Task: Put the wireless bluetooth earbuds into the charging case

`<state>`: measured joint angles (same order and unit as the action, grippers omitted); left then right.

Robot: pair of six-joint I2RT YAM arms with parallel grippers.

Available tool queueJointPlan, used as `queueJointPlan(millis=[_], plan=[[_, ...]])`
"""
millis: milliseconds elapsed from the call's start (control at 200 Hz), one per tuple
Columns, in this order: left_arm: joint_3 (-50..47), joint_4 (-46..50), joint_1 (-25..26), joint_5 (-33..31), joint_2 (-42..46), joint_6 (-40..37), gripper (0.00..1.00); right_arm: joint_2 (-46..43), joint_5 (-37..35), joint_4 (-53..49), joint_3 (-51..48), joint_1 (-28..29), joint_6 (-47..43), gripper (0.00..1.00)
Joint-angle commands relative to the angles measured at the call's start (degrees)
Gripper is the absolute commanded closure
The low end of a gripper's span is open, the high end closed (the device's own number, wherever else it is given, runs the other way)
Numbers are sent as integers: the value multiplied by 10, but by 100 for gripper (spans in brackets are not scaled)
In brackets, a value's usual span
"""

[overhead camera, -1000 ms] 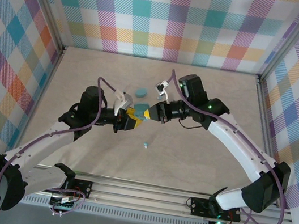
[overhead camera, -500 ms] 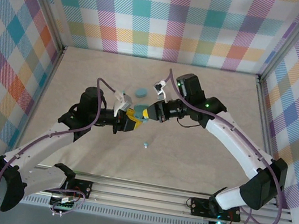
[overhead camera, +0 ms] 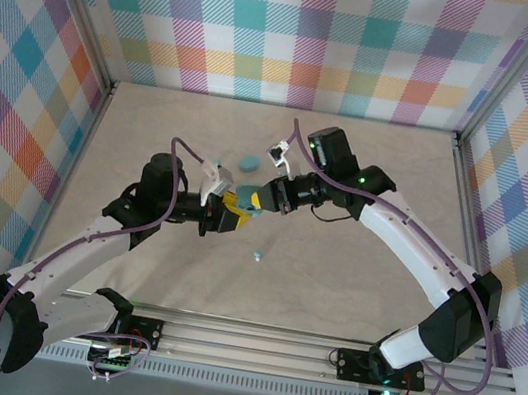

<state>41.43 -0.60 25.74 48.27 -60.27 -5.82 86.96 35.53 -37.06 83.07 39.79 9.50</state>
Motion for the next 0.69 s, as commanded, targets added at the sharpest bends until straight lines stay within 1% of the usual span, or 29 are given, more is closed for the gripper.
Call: queueJointPlan(millis=[0,145,260,420,535,690], plan=[[5,-34,3,36,11,-9,100,15,13,-55,10,4,-36,84],[5,-34,3,35,16,-8,100,16,14,-68,16,4,-45,79],[5,-38,3,36,16,-5,100,21,14,-65,24,4,-44,72],[6,-40,3,37,16,-2,100,28,18,-61,33,4,-40,69],[6,-42,3,36,15,-1,100,30,16,-62,39,4,-39,65],[5,-48,3,38,10,3,100,31,11,-65,46,4,-39,63]])
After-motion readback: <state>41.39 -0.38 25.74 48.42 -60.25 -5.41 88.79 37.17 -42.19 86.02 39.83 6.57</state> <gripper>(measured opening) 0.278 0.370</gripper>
